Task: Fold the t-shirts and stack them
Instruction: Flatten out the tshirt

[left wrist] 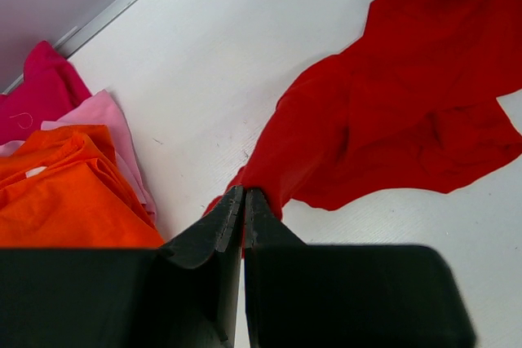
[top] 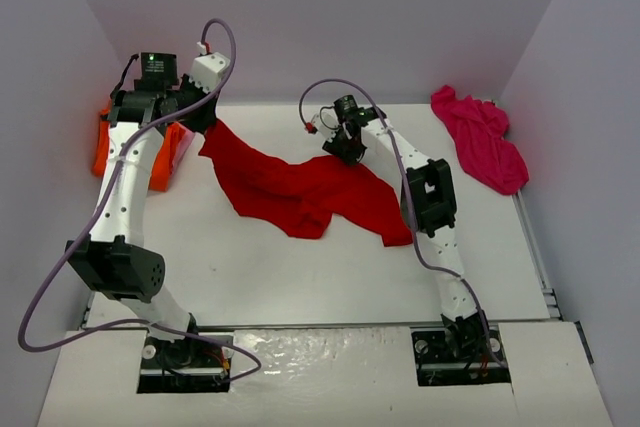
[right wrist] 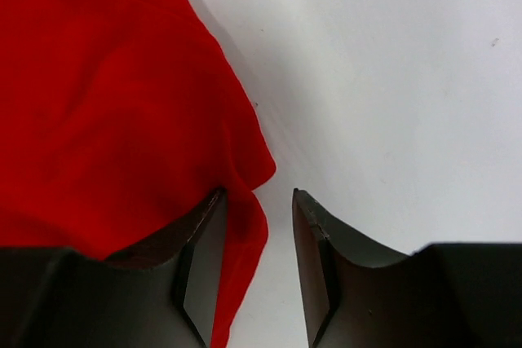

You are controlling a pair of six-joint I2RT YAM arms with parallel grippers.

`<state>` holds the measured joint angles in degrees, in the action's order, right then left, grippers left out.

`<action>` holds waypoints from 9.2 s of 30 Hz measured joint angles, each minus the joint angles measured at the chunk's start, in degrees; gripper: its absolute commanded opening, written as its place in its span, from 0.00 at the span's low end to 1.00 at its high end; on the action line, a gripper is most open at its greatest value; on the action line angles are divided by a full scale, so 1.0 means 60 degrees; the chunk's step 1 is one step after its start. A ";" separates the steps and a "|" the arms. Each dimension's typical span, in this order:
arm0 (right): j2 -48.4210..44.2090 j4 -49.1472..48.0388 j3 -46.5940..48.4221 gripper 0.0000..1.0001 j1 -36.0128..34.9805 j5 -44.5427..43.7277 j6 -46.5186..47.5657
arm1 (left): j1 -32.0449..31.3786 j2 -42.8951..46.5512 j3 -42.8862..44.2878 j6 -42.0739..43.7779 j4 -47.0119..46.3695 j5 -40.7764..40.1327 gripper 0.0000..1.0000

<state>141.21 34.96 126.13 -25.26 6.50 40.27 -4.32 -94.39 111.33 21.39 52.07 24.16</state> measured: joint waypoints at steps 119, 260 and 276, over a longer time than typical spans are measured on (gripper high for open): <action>-1.0886 0.2157 -0.6724 0.43 0.0630 0.1576 0.0263 | 0.1837 0.4434 -0.0725 0.0910 0.3429 0.4723 0.29; -0.7985 0.2314 -0.6390 0.45 0.0018 0.0126 -0.0495 | -0.1450 -0.6887 0.2630 -0.0195 0.1673 -0.0332 0.17; -0.8147 0.1975 -0.6618 0.46 0.0340 0.0181 -0.0472 | -0.1882 -0.5639 -0.1737 0.1142 0.2675 0.0446 0.06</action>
<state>92.33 46.81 86.42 -23.22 7.59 37.44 -15.61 -128.22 100.90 28.24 68.12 26.84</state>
